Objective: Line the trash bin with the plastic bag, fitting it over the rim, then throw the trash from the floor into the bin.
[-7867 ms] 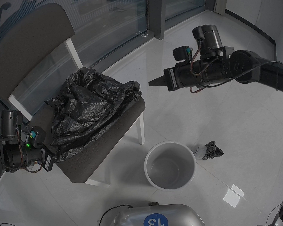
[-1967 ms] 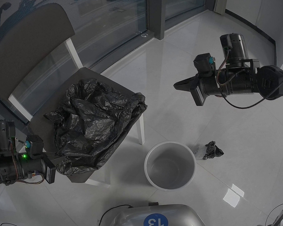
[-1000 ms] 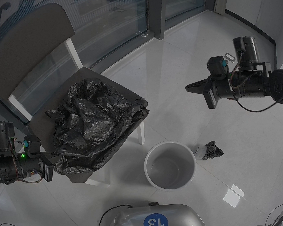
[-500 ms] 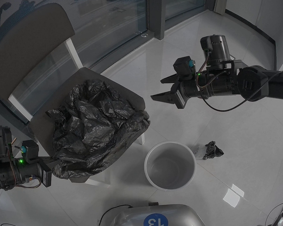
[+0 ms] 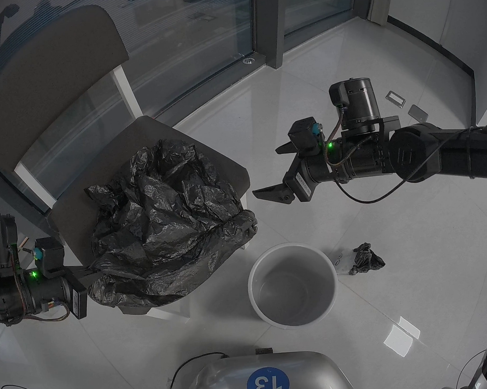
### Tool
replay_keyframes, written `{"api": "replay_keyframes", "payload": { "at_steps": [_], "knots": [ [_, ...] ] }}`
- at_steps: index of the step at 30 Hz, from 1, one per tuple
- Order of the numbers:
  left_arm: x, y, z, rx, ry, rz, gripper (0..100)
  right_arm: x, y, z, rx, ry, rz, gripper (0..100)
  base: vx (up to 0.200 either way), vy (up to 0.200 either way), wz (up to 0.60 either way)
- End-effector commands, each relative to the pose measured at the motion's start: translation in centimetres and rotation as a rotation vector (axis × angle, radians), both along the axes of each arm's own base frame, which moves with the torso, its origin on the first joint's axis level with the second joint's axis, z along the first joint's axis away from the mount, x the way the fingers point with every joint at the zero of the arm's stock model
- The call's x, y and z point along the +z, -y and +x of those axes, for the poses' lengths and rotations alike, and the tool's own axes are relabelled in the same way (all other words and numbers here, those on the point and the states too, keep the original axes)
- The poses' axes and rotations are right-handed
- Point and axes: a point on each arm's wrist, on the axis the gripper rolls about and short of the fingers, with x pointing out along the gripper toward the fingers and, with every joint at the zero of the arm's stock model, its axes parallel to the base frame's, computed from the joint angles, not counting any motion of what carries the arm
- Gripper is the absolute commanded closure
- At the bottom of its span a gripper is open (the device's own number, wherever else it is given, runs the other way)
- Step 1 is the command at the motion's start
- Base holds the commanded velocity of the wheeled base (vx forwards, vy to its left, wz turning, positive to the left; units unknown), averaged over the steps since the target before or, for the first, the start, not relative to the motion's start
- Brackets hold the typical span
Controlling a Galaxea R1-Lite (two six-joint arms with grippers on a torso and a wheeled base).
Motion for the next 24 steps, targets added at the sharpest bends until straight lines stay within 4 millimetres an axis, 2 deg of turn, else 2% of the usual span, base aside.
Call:
{"api": "replay_keyframes", "payload": {
  "at_steps": [1, 4, 5, 7, 11, 16, 24],
  "knots": [
    [1.1, 0.2, 0.9, 0.018, 0.018, -0.047, 100, -0.9, -0.6, 0.0, 0.018, -0.02, -0.022, 0, 0.0, 0.0, 0.0],
    [2.3, 0.9, 1.7, 0.026, 0.027, -0.111, 100, -1.0, -1.1, -0.2, 0.029, -0.024, -0.026, 0, 0.0, 0.0, 0.0],
    [3.4, 1.4, 2.3, 0.037, 0.041, -0.165, 100, -1.1, -1.2, -0.2, 0.032, -0.025, -0.027, 0, 0.0, 0.0, 0.0],
    [4.3, 2.0, 2.9, 0.031, 0.052, -0.201, 100, -1.5, -1.5, -0.2, 0.037, -0.033, -0.032, 0, 0.0, 0.0, 0.0],
    [5.1, 2.3, 3.8, 0.025, 0.069, -0.213, 100, -1.7, -1.6, -0.2, 0.045, -0.032, -0.04, 0, 0.0, 0.0, 0.0],
    [6.5, 3.0, 4.2, -0.006, 0.124, -0.234, 100, -1.9, -1.6, -0.4, 0.055, -0.048, -0.068, 0, 0.0, 0.0, 0.0],
    [10.4, 5.0, 4.4, -0.055, 0.21, -0.332, 100, -2.0, -2.3, -1.2, 0.083, -0.053, -0.078, 0, 0.0, 0.0, 0.0]
  ]
}}
